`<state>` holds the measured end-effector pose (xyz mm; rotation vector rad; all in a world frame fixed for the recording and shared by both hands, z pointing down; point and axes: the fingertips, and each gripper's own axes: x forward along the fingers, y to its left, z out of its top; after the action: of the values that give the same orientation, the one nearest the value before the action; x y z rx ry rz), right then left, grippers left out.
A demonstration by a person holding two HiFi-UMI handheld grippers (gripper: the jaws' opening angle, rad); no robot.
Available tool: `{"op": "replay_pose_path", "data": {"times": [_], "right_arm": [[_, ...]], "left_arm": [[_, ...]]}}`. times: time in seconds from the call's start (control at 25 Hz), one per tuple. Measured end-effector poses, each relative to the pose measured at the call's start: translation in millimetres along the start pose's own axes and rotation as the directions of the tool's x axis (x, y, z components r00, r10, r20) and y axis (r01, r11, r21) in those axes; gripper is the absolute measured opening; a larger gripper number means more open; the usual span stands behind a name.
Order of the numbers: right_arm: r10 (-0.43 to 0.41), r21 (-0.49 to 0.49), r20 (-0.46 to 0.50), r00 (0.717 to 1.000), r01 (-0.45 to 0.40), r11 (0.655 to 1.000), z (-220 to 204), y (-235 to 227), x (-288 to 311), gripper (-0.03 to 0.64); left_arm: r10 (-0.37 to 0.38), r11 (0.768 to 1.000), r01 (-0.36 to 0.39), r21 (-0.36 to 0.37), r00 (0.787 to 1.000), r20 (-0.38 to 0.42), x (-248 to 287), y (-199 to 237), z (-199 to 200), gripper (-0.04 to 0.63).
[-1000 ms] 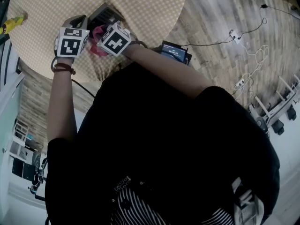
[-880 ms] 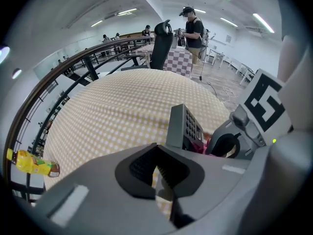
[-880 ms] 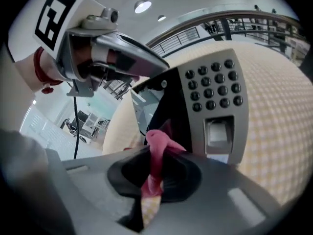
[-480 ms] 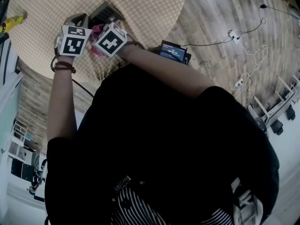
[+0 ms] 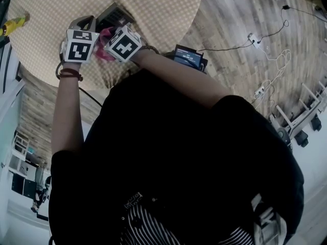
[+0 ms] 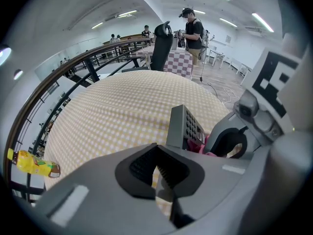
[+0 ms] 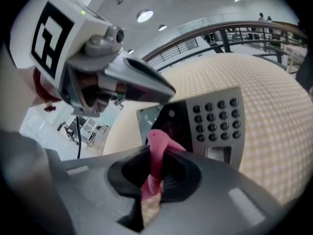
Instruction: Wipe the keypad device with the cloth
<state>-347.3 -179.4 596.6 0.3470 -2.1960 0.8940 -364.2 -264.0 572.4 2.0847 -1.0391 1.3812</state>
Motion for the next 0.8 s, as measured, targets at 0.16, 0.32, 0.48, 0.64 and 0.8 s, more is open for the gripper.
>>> {"op": "replay_pose_path", "data": {"times": [0.16,0.32,0.48,0.64,0.8], "right_arm": [[0.014,0.068,-0.111,0.994,-0.006,0.998,-47.7,-12.0,9.2,0.032],[-0.002,0.052,-0.166,0.986,0.01,0.999,-59.4,-16.6,12.9,0.032],[0.023,0.075,-0.188,0.982,-0.009,0.997,-59.4,-10.0,7.4,0.032],[0.02,0.059,-0.12,0.993,-0.013,0.998,-43.1,-1.0,-13.5,0.032],[-0.022,-0.057,0.113,0.993,0.029,0.998,13.2,20.3,-61.0,0.032]], "left_arm": [[0.006,1.0,-0.005,0.028,1.0,-0.011,0.2,-2.7,0.3,-0.002],[0.031,0.998,-0.03,0.051,0.999,-0.01,-0.3,-4.9,3.4,-0.002],[0.038,0.999,-0.038,0.017,0.999,-0.008,0.0,-1.3,-0.9,-0.002],[0.113,0.992,-0.107,-0.07,0.989,0.091,-15.7,8.4,-1.6,0.0],[0.149,0.957,-0.067,-0.283,0.949,0.278,-58.9,-3.4,-2.0,0.0]]}}
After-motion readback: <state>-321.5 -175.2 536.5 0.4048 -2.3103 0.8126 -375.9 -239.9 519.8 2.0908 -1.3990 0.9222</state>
